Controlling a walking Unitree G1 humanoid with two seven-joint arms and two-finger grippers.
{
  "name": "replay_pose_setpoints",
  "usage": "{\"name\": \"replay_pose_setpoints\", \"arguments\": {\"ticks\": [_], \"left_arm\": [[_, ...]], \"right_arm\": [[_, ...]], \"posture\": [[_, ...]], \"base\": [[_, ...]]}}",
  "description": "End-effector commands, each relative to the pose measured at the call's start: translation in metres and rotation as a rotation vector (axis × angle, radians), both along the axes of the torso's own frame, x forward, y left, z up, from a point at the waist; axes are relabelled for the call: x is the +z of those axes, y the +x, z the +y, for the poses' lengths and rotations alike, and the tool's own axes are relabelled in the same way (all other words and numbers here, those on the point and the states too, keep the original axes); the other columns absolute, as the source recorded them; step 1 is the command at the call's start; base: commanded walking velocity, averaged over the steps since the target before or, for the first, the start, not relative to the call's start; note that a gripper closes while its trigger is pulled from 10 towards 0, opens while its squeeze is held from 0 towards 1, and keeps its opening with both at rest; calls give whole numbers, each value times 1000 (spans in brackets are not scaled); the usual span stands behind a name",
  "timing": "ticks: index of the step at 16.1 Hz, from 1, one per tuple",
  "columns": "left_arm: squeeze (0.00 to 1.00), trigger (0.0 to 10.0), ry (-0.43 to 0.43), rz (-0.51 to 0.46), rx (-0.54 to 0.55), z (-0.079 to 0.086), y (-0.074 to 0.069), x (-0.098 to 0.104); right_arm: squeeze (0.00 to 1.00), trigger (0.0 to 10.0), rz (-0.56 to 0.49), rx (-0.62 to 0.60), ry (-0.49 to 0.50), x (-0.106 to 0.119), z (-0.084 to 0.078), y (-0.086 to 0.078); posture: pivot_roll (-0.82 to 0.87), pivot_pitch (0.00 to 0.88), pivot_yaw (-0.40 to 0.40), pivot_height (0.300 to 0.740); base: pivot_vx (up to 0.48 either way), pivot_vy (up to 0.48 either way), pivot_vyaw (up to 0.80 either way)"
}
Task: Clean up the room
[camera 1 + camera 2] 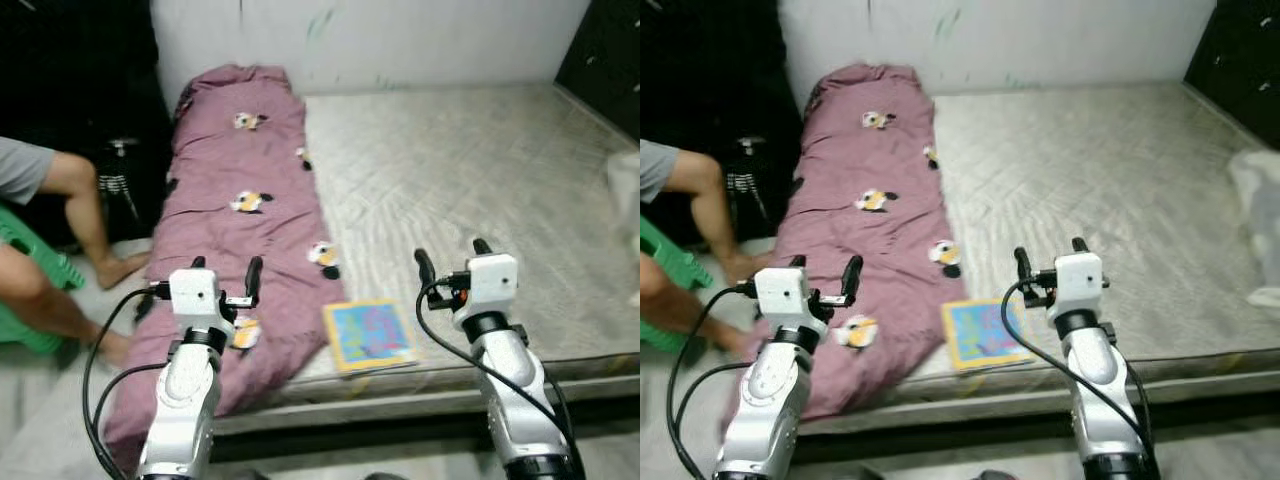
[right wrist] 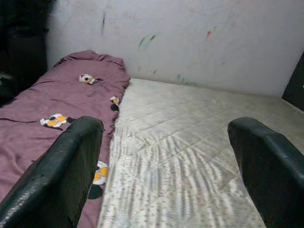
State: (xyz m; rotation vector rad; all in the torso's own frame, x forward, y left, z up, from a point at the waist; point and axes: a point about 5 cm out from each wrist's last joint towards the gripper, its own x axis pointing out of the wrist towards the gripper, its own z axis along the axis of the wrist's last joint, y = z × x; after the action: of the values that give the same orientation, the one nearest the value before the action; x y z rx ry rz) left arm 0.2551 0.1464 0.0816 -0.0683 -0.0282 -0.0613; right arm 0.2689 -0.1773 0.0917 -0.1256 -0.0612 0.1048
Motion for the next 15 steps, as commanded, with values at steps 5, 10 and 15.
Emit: {"name": "replay_pose_setpoints", "arguments": {"ticks": [5, 10, 15], "left_arm": [[0, 10000, 20, 9, 22, 7, -1, -2], [0, 10000, 19, 8, 21, 5, -1, -2], [0, 10000, 21, 10, 17, 5, -1, -3]], "right_arm": [[0, 10000, -8, 22, -4, 2, 7, 1], [0, 10000, -7, 18, -3, 1, 6, 2], [0, 10000, -5, 14, -6, 1, 6, 1]], "posture": [[-42, 0, -1, 740], [-43, 0, -1, 740], [-44, 0, -1, 740]], "base": [[0, -306, 439], [0, -272, 80], [0, -256, 0]]}}
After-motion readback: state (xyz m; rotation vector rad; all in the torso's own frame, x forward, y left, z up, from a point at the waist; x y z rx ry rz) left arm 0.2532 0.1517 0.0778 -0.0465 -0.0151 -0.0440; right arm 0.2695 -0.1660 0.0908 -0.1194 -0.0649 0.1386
